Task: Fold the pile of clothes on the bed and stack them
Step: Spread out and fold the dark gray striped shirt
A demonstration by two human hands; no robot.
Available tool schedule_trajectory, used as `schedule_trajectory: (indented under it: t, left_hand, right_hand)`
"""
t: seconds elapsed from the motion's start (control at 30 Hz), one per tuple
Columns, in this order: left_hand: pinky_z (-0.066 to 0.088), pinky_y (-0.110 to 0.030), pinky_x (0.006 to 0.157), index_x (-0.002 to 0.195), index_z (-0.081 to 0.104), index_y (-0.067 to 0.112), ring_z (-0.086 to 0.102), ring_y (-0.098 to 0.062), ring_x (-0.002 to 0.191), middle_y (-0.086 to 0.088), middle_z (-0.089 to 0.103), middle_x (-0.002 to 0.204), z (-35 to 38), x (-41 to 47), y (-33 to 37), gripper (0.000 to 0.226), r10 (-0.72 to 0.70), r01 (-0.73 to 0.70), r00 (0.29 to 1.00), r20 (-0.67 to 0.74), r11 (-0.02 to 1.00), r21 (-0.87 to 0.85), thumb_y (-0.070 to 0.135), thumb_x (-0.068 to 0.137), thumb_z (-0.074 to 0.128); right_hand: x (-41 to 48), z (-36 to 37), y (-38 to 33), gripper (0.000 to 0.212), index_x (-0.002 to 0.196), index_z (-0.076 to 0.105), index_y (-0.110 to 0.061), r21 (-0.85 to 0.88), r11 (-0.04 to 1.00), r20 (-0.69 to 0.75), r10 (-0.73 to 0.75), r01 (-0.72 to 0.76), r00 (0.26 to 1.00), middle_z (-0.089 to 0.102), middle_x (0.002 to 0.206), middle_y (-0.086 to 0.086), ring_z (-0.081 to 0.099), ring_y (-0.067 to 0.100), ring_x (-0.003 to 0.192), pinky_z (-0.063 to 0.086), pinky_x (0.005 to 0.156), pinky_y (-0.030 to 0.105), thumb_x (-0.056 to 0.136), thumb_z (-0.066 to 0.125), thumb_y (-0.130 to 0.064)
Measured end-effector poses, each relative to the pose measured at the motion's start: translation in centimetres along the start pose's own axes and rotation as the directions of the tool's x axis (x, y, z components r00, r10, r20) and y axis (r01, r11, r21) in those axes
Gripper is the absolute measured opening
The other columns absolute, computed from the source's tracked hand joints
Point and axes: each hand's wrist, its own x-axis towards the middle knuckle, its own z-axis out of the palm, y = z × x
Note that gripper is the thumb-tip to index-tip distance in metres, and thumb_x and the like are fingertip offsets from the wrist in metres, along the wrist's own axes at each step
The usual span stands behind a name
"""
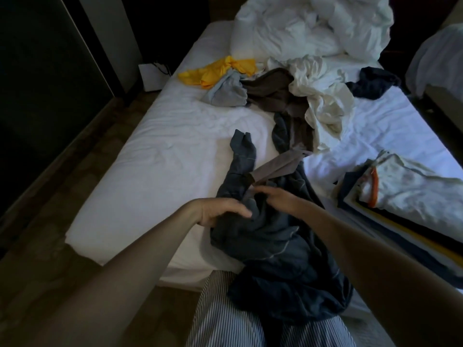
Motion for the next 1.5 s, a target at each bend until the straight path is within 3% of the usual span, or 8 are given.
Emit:
schedule_trajectory:
  t: [0.13, 0.27, 0.47, 0.57, 0.7, 0.93, 1.17, 1.5]
  left_hand:
    - [0.043, -0.034, 0.105, 0.130, 0.053, 0.014, 0.057, -0.021, 0.115, -0.008, 0.060, 0.126, -1.6, 0.9, -2.7, 0.091, -0.213, 0.206, 0.961, -0.179, 0.977, -0.055, 0.074, 0.062, 0.062]
    - [0.045, -0.038, 0.103, 0.127, 0.056, 0.014, 0.058, -0.027, 0.113, -0.012, 0.062, 0.123, -0.2, 2.4, -5.1, 0.047, -0.254, 0.263, 0.948, -0.194, 0.964, 0.025, 0.028, 0.084, 0.069]
    - [0.048, -0.041, 0.097, 0.133, 0.050, 0.021, 0.057, -0.032, 0.113, -0.012, 0.058, 0.128, -0.3, 1.9, -3.0, 0.056, -0.051, 0.045, 0.960, -0.274, 0.999, -0.030, -0.007, 0.084, 0.054]
    - [0.054, -0.031, 0.084, 0.120, 0.055, 0.028, 0.062, -0.022, 0.093, -0.005, 0.062, 0.113, -0.3, 0.6, -1.3, 0.055, 0.026, -0.030, 0.977, -0.212, 0.999, -0.017, -0.015, 0.086, 0.047]
    - [0.052, -0.031, 0.086, 0.122, 0.057, 0.019, 0.061, -0.024, 0.098, -0.009, 0.064, 0.111, -1.6, -0.3, -0.3, 0.051, 0.053, -0.056, 0.984, -0.171, 0.998, -0.008, -0.012, 0.082, 0.054]
    - [0.056, -0.021, 0.068, 0.105, 0.061, 0.016, 0.066, -0.016, 0.081, 0.000, 0.072, 0.087, -4.9, -5.4, 3.7, 0.034, 0.237, -0.296, 0.898, -0.370, 0.949, -0.111, -0.009, 0.092, 0.043]
    - [0.050, -0.027, 0.084, 0.117, 0.053, 0.021, 0.060, -0.018, 0.096, -0.005, 0.060, 0.114, -2.9, -10.4, 12.3, 0.022, 0.442, -0.342, 0.750, -0.492, 0.896, 0.284, 0.013, 0.096, 0.052]
    - [0.046, -0.037, 0.095, 0.115, 0.061, 0.021, 0.060, -0.022, 0.103, -0.003, 0.064, 0.112, -1.1, -17.6, 23.1, 0.024, 0.698, -0.450, 0.434, -0.569, 0.715, 0.535, 0.024, 0.092, 0.061]
  right_hand:
    - [-0.3, 3.3, 1.5, 0.053, 0.148, 0.026, -0.019, -0.392, 0.919, 0.250, 0.138, -0.030, 0.958, 0.023, 0.154, 0.004, 0.018, 0.025, 0.143, 0.014, 0.118, 0.035, 0.096, 0.036, -0.011]
    - [0.3, 3.0, 2.0, 0.049, 0.137, 0.043, -0.012, -0.220, 0.975, -0.046, -0.006, -0.004, 0.999, 0.044, 0.140, 0.010, 0.043, 0.027, 0.130, 0.032, 0.109, 0.031, 0.091, 0.042, 0.002]
    - [1.0, 0.4, 2.1, 0.080, 0.150, 0.006, -0.023, -0.615, 0.787, -0.154, -0.183, 0.050, 0.971, 0.009, 0.156, 0.001, 0.015, 0.026, 0.143, 0.020, 0.113, 0.040, 0.086, 0.049, -0.004]
    - [2.0, 0.2, 1.6, 0.086, 0.150, -0.005, -0.027, -0.738, 0.675, -0.062, -0.070, 0.002, 0.996, 0.001, 0.158, 0.001, 0.002, 0.022, 0.145, 0.006, 0.116, 0.041, 0.086, 0.051, -0.012]
    - [2.4, -0.5, 1.8, 0.049, 0.138, 0.042, -0.021, -0.794, 0.607, -0.013, 0.006, -0.014, 1.000, 0.042, 0.141, 0.008, 0.033, 0.024, 0.133, 0.021, 0.110, 0.035, 0.089, 0.049, -0.024]
    - [-2.2, -7.2, -0.3, 0.025, 0.103, 0.064, -0.011, -0.475, 0.876, -0.354, -0.106, -0.081, 0.929, 0.063, 0.098, 0.008, 0.061, 0.026, 0.098, 0.045, 0.083, 0.033, 0.093, 0.054, -0.031]
    - [-8.7, -14.3, -8.7, 0.028, 0.067, 0.058, -0.019, 0.041, 0.978, -0.634, -0.132, 0.203, 0.762, 0.050, 0.061, 0.000, 0.047, 0.007, 0.056, 0.039, 0.060, 0.023, 0.089, 0.055, -0.003]
    - [-16.8, -24.0, -18.8, 0.012, 0.079, 0.058, -0.011, -0.128, 0.923, -0.708, -0.342, 0.363, 0.618, 0.055, 0.075, 0.001, 0.050, 0.006, 0.069, 0.037, 0.059, 0.011, 0.086, 0.065, -0.018]
